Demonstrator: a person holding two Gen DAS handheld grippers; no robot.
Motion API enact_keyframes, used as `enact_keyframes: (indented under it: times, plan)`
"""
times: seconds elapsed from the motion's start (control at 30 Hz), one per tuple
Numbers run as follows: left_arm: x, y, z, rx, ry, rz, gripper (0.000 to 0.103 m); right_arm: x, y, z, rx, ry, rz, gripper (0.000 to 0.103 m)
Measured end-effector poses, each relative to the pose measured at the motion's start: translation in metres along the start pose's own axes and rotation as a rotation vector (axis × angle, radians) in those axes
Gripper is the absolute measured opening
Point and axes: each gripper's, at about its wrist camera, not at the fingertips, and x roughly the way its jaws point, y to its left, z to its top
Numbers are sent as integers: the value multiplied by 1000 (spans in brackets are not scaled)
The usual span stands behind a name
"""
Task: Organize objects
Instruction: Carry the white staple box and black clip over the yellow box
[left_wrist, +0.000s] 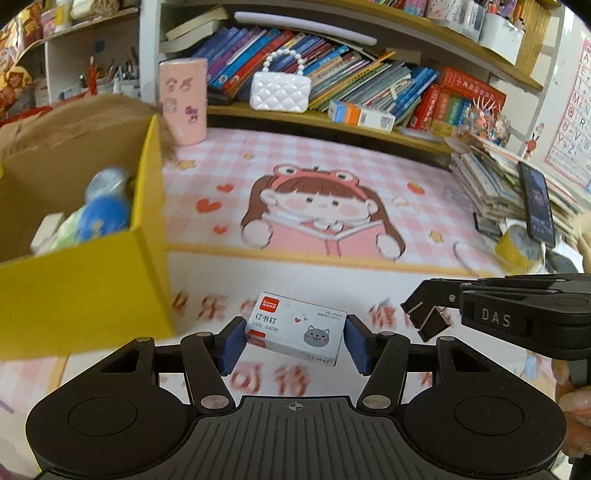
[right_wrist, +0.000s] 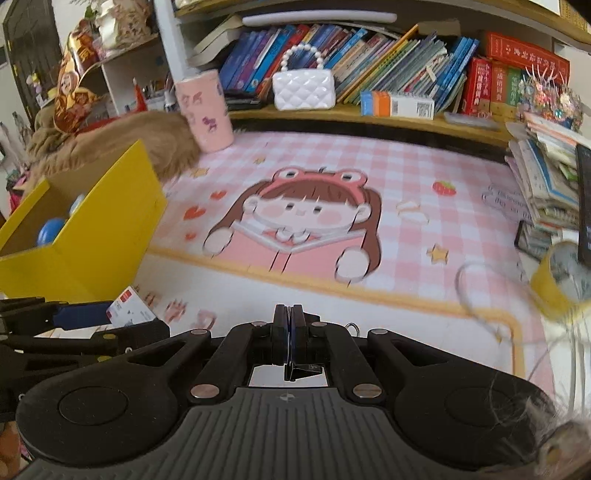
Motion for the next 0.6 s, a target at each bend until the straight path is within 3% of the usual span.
enact_keyframes:
  times: [0.27, 0.6]
  plan:
    - [-33, 32, -24, -9, -10, 2, 57, -12, 46, -28, -6, 35, 3, 2]
    - [-83, 85, -58, -85, -30, 45, 57, -29, 123, -54, -91, 40, 67, 2]
